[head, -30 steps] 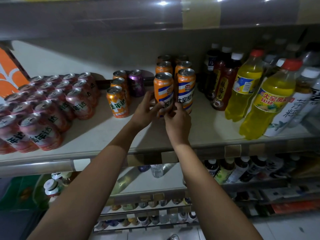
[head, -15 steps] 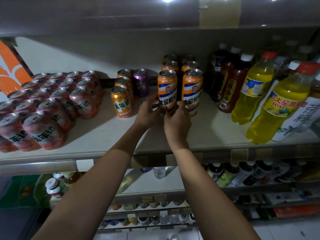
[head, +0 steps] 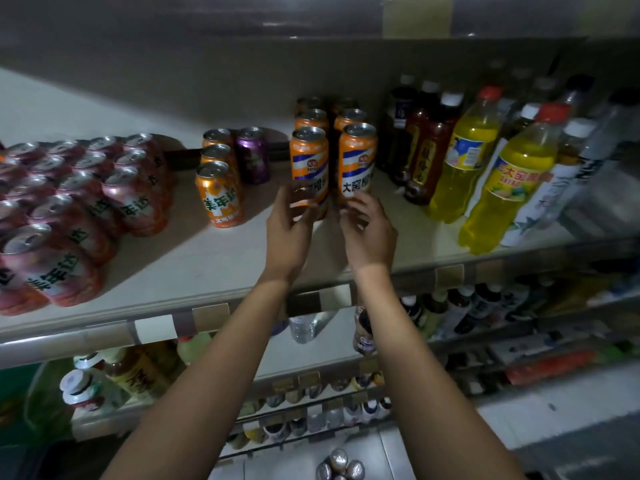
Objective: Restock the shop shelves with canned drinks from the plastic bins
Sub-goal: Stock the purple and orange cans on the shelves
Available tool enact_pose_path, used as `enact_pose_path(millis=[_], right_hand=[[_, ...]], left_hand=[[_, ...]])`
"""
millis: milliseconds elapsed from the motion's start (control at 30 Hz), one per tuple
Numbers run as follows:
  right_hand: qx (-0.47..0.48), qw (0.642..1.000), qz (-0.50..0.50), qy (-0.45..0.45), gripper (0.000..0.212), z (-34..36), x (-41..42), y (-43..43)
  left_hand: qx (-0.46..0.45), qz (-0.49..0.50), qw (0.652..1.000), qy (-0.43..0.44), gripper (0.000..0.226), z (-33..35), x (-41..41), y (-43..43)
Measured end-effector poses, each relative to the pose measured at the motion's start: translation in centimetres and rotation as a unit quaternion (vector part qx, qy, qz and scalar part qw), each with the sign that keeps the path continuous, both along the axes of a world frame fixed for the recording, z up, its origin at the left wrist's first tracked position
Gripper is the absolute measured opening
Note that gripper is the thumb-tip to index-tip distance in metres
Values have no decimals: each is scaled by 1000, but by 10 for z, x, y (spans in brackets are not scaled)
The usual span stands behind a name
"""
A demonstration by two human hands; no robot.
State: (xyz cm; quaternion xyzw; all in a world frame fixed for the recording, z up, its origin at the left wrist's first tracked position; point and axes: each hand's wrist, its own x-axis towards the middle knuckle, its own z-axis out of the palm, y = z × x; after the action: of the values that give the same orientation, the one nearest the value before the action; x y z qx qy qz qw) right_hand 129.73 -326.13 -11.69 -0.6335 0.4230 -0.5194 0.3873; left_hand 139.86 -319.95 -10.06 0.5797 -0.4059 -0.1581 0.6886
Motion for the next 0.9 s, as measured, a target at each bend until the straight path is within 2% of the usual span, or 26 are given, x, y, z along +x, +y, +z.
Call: enact_pose_path(millis=[67, 167, 233, 467, 667, 900], right_hand=[[22, 999, 10, -28, 43, 1, -14, 8], [36, 998, -11, -44, 45, 2, -44, 23], [42, 997, -51, -35, 45, 2, -69, 32], [8, 977, -214, 13, 45, -18, -185, 77], [53, 942, -332, -2, 42, -52, -288, 122], [154, 892, -413, -101, 38, -106, -401, 166]], left_hand=[[14, -45, 999, 27, 40, 2, -13, -3], [27, -110, 993, 46, 43, 1, -38, -5], [41, -150, 986, 55, 45, -2, -59, -4], [63, -292, 954, 8, 52, -34, -157, 4], [118, -438, 891, 34, 43, -63, -271, 25], [196, -529, 826, 2, 48, -102, -395, 50]])
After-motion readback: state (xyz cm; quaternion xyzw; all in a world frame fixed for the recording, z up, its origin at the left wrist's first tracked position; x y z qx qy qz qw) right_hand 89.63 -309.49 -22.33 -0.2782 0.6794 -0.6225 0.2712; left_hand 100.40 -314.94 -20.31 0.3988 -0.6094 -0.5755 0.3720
